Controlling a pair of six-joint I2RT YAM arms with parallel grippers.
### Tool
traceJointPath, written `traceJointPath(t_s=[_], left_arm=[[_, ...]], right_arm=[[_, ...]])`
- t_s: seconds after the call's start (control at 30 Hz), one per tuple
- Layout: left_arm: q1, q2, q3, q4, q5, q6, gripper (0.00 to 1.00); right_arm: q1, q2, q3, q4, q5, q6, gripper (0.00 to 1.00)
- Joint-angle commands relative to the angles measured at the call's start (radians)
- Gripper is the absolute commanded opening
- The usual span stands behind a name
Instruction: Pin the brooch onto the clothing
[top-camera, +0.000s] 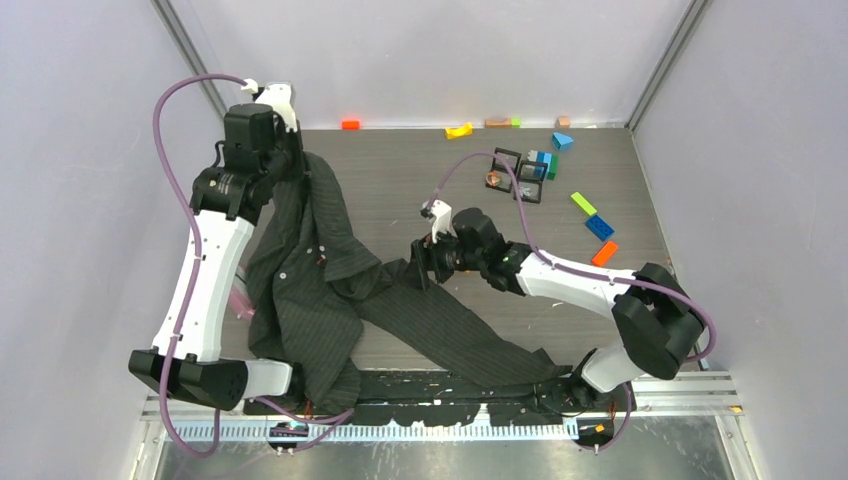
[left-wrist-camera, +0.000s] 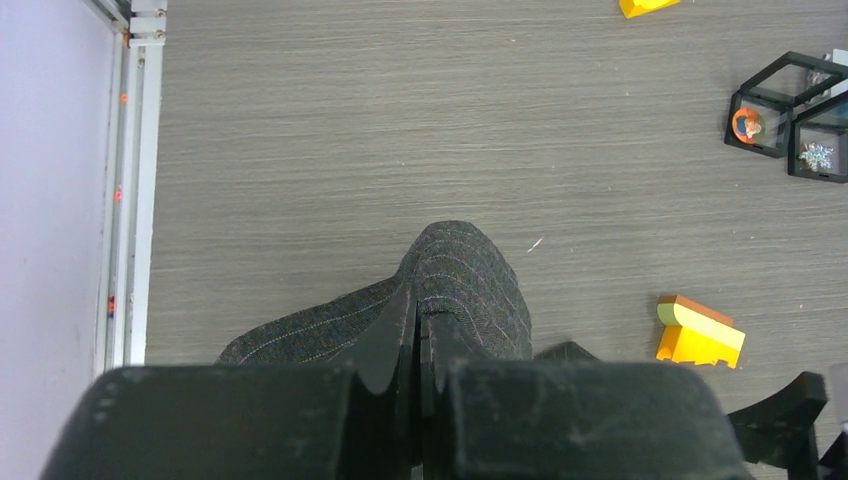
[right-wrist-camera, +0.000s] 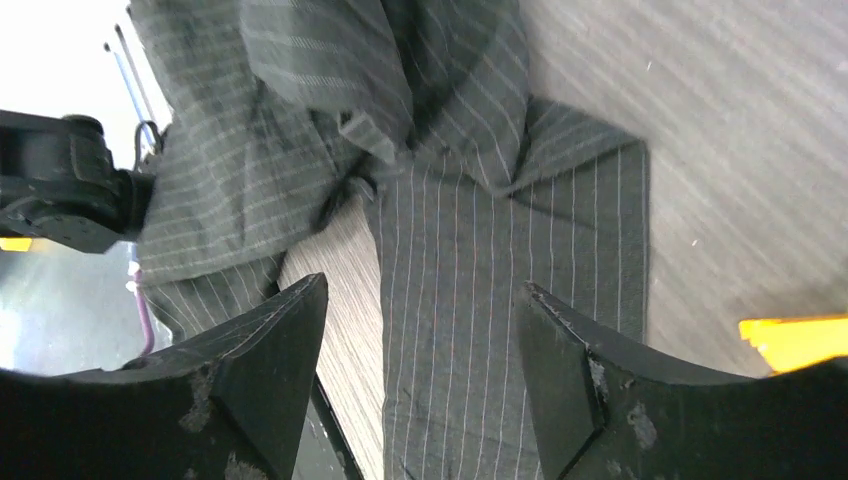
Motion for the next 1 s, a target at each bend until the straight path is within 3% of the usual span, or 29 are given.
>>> traceJointPath(t_s=[0.0,0.37,0.8,0.87,0.97], left_arm=[[0.016,-0.056,0.028,0.014,-0.004,-0.003,0.00],[0.022,-0.064,0.026,-0.004,0.006,-0.025,0.00],[0.040,-0.067,0.028,-0.016,0.004,-0.020,0.00],[0.044,-0.067,0.027,-0.014,0.008,-0.018,0.00],[0.046,-0.075,0.013,0.003,0.015,-0.008,0.00]], right_arm=[[0.047,0.002,-0.028,0.091,0.088,0.008,0.74],[0.114,0.162,-0.048,0.397,0.152,0.120,0.74],[0.132,0.343,0.127,0.420,0.081,0.119,0.70],[0.137,0.366,0.148,0.420,0.078,0.122,0.68],[0.138,0.391,0.181,0.407,0.089,0.121,0.52]])
